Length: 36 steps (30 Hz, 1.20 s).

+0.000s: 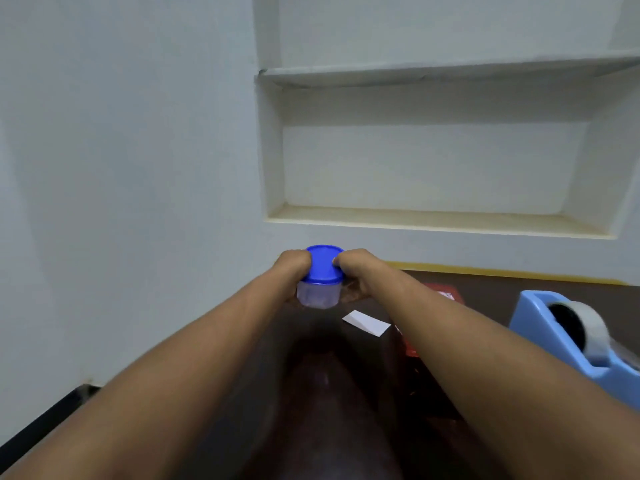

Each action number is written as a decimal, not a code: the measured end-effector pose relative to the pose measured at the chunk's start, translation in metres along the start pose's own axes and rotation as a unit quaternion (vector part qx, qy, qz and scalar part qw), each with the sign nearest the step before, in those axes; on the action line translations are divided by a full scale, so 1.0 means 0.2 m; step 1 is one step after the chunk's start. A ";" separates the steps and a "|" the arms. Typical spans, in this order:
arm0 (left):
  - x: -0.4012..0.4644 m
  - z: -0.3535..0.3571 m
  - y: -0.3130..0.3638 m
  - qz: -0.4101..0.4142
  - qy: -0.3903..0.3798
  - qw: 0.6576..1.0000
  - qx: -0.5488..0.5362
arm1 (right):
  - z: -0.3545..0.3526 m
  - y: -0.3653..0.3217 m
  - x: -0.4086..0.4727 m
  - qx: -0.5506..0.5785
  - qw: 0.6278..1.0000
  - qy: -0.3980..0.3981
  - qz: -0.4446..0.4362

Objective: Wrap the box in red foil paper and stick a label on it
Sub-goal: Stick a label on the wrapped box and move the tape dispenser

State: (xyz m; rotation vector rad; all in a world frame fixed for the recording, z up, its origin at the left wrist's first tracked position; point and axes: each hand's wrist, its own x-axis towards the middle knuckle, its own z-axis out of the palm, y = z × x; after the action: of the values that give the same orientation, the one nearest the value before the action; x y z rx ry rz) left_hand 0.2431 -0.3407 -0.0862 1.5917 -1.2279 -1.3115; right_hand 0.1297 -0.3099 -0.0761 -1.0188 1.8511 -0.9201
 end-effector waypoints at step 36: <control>-0.43 0.68 0.28 0.219 -0.253 0.942 0.010 | -0.68 0.42 -0.49 -0.037 0.914 0.312 -0.256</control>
State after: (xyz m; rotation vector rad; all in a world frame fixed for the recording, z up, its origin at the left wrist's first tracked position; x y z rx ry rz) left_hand 0.0968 -0.2698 -0.0394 0.9246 -1.7860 -1.4469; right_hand 0.0164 -0.1602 -0.0640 -1.4109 2.1759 -1.6494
